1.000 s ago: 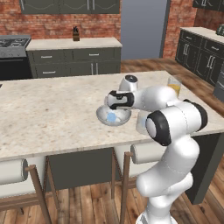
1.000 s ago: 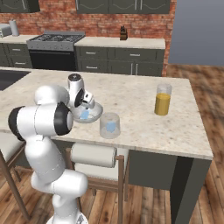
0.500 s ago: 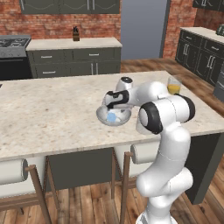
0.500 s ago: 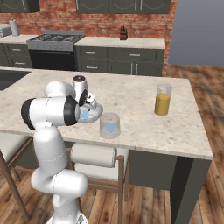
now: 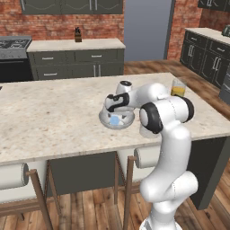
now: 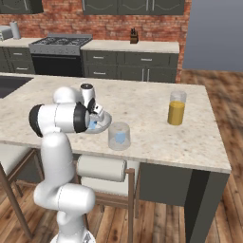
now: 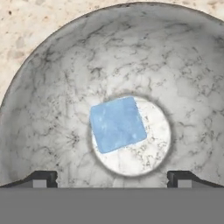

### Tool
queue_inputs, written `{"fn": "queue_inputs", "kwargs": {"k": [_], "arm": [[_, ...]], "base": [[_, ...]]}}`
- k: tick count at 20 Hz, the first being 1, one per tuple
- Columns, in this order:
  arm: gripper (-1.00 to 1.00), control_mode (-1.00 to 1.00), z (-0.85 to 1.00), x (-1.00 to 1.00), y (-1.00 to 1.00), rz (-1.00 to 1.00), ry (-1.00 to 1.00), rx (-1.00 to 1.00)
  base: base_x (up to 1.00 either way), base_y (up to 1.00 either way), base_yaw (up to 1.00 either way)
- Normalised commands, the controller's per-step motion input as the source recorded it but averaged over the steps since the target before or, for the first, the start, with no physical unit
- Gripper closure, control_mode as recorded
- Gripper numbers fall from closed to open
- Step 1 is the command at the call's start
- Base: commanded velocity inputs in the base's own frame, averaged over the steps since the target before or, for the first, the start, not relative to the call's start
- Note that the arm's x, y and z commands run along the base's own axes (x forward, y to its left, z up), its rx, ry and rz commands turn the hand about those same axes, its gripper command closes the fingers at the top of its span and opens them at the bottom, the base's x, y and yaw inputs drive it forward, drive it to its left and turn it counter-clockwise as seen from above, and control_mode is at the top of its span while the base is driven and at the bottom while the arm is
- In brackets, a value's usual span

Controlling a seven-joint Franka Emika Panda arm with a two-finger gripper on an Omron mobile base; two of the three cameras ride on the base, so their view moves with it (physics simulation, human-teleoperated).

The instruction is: There are two ice cubes in the ice bowl. Place both ice cubes in the glass cup.

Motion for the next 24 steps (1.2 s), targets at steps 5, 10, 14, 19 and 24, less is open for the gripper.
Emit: {"fn": "queue_inputs", "kwargs": {"k": [5, 10, 14, 19, 24], "arm": [[-1.00, -1.00, -0.29, 0.23, 0.00, 0.00, 0.02, 0.00], [-1.00, -1.00, -0.23, 0.32, 0.00, 0.00, 0.00, 0.00], [-1.00, -1.00, -0.21, 0.20, 0.00, 0.00, 0.01, 0.00], [1.00, -1.00, -0.23, 0.00, 0.00, 0.00, 0.06, 0.00], [1.00, -1.00, -0.04, -0.23, 0.05, 0.01, 0.01, 0.00]], "base": [[0.00, 0.00, 0.00], [0.00, 0.00, 0.00], [0.00, 0.00, 0.00], [0.00, 0.00, 0.00], [0.00, 0.00, 0.00]]}}
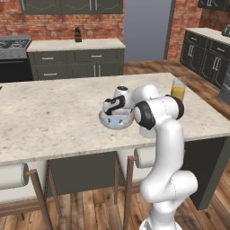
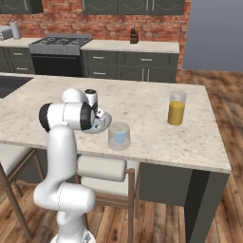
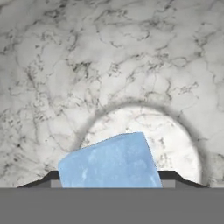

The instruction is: There are two ice cubes in the ice bowl. Place both ice cubes in the glass cup.

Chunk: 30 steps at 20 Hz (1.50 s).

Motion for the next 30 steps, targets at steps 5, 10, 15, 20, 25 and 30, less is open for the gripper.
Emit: {"fn": "queue_inputs", "kwargs": {"k": [5, 10, 15, 20, 25, 30], "arm": [[1.00, -1.00, 0.60, -0.07, -0.07, -0.02, -0.02, 0.03], [1.00, -1.00, 0.93, -0.04, -0.46, -0.08, 0.00, 0.01], [1.00, -1.00, 0.44, -0.19, -0.73, -0.14, 0.11, -0.09], [1.00, -1.00, 0.02, -0.39, -0.78, -0.20, 0.16, -0.11], [1.00, -1.00, -0.08, -0.23, -0.60, -0.17, 0.12, -0.01], [1.00, -1.00, -0.22, -0.03, -0.30, -0.16, 0.04, 0.00]], "base": [[0.00, 0.00, 0.00], [0.00, 0.00, 0.00], [0.00, 0.00, 0.00], [0.00, 0.00, 0.00], [0.00, 0.00, 0.00], [0.00, 0.00, 0.00]]}}
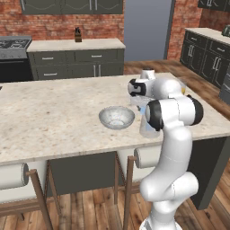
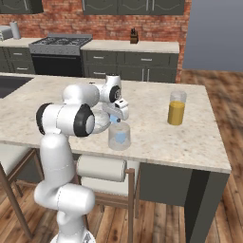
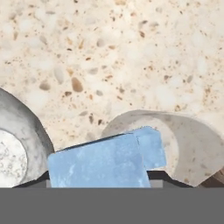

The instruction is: There are two ice cubes in the ice bowl. Place both ice cubes in the glass cup.

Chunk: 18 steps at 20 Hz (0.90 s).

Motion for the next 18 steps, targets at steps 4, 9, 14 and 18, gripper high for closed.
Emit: {"fn": "queue_inputs", "kwargs": {"k": [4, 9, 14, 18], "arm": [[1.00, -1.00, -0.40, 0.00, -0.21, -0.05, 0.02, 0.00], [1.00, -1.00, -0.40, -0.10, -0.20, 0.00, 0.02, 0.00], [1.00, -1.00, -0.01, -0.52, -0.04, 0.00, 0.00, 0.00], [1.00, -1.00, 0.00, -0.45, -0.15, 0.00, -0.01, 0.00]], "base": [[0.00, 0.00, 0.00], [0.00, 0.00, 0.00], [0.00, 0.00, 0.00], [0.00, 0.00, 0.00]]}}
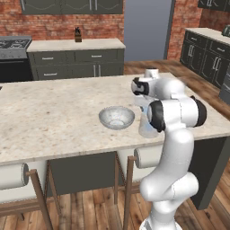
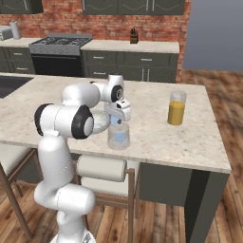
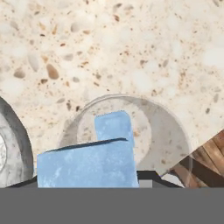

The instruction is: There are two ice cubes in the ice bowl. Place both ice cubes in the glass cup.

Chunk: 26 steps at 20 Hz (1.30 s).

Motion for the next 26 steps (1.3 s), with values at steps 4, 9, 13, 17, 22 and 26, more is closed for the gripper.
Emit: {"fn": "queue_inputs", "kwargs": {"k": [4, 9, 13, 17, 22, 26], "arm": [[1.00, -1.00, -0.06, -0.48, -0.19, 0.00, 0.00, 0.00], [1.00, -1.00, -0.04, -0.10, -0.04, 0.00, -0.04, 0.00], [1.00, -1.00, -0.07, 0.05, 0.00, 0.00, -0.03, 0.00], [1.00, -1.00, 0.00, 0.11, 0.00, 0.00, -0.01, 0.00], [1.00, -1.00, 0.00, 0.21, 0.00, 0.00, -0.01, 0.00], [1.00, -1.00, 0.00, 0.28, 0.00, 0.00, -0.01, 0.00]], "base": [[0.00, 0.00, 0.00], [0.00, 0.00, 0.00], [0.00, 0.00, 0.00], [0.00, 0.00, 0.00], [0.00, 0.00, 0.00], [0.00, 0.00, 0.00]]}}
